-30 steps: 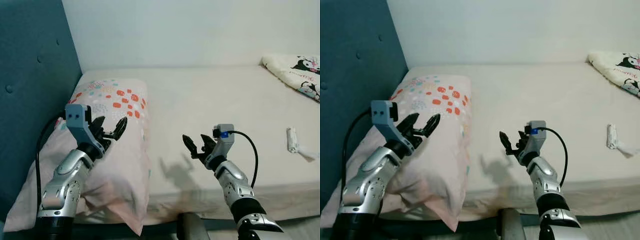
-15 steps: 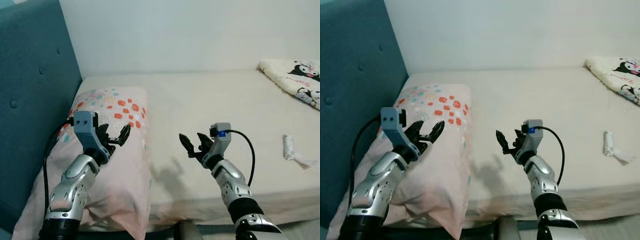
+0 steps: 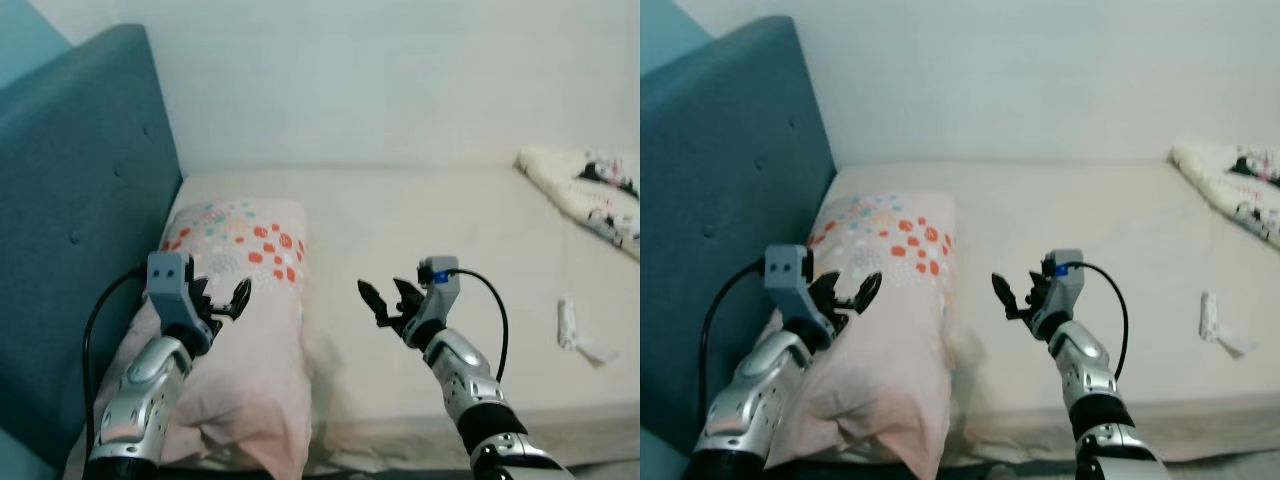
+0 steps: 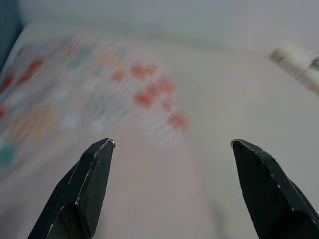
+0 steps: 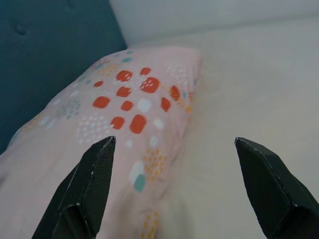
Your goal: Clean up the room
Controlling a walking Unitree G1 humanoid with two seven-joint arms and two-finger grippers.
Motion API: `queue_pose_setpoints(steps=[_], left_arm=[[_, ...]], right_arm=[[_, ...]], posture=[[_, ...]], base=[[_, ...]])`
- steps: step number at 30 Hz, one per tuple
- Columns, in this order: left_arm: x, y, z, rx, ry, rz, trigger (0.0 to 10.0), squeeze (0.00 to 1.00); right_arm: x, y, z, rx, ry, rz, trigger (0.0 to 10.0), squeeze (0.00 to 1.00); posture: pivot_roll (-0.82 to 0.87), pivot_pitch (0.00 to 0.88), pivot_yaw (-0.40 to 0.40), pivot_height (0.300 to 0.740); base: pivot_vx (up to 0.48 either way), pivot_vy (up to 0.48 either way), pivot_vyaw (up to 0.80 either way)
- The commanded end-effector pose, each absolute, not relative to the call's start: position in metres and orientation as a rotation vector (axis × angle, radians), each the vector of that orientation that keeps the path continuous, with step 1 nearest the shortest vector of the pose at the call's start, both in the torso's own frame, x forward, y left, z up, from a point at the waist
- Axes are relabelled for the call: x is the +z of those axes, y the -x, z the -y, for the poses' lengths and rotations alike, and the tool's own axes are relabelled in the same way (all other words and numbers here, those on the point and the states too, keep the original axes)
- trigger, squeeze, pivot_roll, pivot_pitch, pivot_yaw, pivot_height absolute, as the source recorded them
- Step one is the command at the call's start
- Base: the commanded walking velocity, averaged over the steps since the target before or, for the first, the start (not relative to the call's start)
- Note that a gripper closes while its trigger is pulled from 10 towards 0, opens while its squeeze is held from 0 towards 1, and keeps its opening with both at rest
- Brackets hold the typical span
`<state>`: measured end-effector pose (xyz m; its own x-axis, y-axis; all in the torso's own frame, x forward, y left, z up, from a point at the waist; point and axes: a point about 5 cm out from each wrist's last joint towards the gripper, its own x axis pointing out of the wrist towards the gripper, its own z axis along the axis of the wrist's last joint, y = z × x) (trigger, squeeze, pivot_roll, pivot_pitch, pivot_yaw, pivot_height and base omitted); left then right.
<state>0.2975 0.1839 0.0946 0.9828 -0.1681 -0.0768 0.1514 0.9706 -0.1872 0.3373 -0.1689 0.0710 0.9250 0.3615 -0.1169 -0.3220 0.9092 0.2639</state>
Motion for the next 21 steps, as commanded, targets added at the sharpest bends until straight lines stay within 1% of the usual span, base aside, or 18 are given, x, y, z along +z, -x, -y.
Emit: queue_pose_setpoints(steps=[1,3,4,5,6,8,9,11,14,15,16,17,20,21], left_arm=[[0.071,-0.29,-0.197,-0.104,0.141,-0.181,10.0,0.0],[0.047,-0.28,-0.208,-0.045,0.114,-0.268,10.0,0.0],[0.047,-0.28,-0.208,-0.045,0.114,-0.268,10.0,0.0],[0.035,-0.273,-0.212,-0.026,0.101,-0.314,10.0,0.0],[0.035,-0.273,-0.212,-0.026,0.101,-0.314,10.0,0.0],[0.017,-0.262,-0.216,-0.004,0.084,-0.375,10.0,0.0],[0.017,-0.262,-0.216,-0.004,0.084,-0.375,10.0,0.0],[-0.004,-0.246,-0.22,0.021,0.097,-0.452,10.0,0.0],[-0.012,-0.24,-0.222,0.032,0.098,-0.482,10.0,0.0],[-0.032,-0.221,-0.223,0.058,0.117,-0.572,10.0,0.0],[-0.032,-0.221,-0.223,0.058,0.117,-0.572,10.0,0.0],[-0.042,-0.212,-0.224,0.075,0.117,-0.615,10.0,0.0],[-0.049,-0.204,-0.225,0.092,0.118,-0.653,10.0,0.0],[-0.059,-0.191,-0.227,0.131,0.126,-0.71,10.0,0.0]], right_arm=[[0.052,-0.326,0.173,0.334,-0.235,-0.246,10.0,0.0],[0.035,-0.315,0.179,0.307,-0.214,-0.317,10.0,0.0],[0.035,-0.315,0.179,0.307,-0.214,-0.317,10.0,0.0],[0.024,-0.307,0.183,0.285,-0.211,-0.363,10.0,0.0],[0.024,-0.307,0.183,0.285,-0.211,-0.363,10.0,0.0],[0.01,-0.294,0.19,0.249,-0.2,-0.428,10.0,0.0],[0.01,-0.294,0.19,0.249,-0.2,-0.428,10.0,0.0],[-0.005,-0.28,0.196,0.208,-0.199,-0.495,10.0,0.0],[-0.011,-0.275,0.199,0.193,-0.201,-0.519,10.0,0.0],[-0.025,-0.258,0.205,0.145,-0.21,-0.586,10.0,0.0],[-0.025,-0.258,0.205,0.145,-0.21,-0.586,10.0,0.0],[-0.031,-0.251,0.208,0.125,-0.217,-0.614,10.0,0.0],[-0.036,-0.244,0.211,0.107,-0.219,-0.639,10.0,0.0],[-0.044,-0.232,0.215,0.075,-0.225,-0.683,10.0,0.0]], posture=[[-0.02,0.0,-0.069,0.676],[-0.02,0.0,-0.07,0.686],[-0.02,0.0,-0.07,0.691],[-0.02,0.0,-0.071,0.696],[-0.02,0.0,-0.071,0.696],[-0.02,0.0,-0.072,0.706],[-0.02,0.0,-0.072,0.706],[-0.03,0.0,-0.07,0.716],[-0.03,0.0,-0.07,0.721],[-0.03,0.0,-0.072,0.731],[-0.03,0.0,-0.072,0.731],[-0.03,0.0,-0.073,0.736],[-0.03,0.0,-0.074,0.74],[-0.03,0.0,-0.074,0.74]], base=[[0.0,0.0,0.0],[0.0,0.0,0.0],[0.0,0.0,0.0],[0.0,0.0,0.0],[0.0,0.0,0.0],[0.0,0.0,0.0],[0.0,0.0,0.0],[0.0,0.0,0.0],[0.0,0.0,0.0],[0.0,0.0,0.0],[0.0,0.0,0.0],[0.0,0.0,0.0],[0.0,0.0,0.0],[0.0,0.0,0.0]])
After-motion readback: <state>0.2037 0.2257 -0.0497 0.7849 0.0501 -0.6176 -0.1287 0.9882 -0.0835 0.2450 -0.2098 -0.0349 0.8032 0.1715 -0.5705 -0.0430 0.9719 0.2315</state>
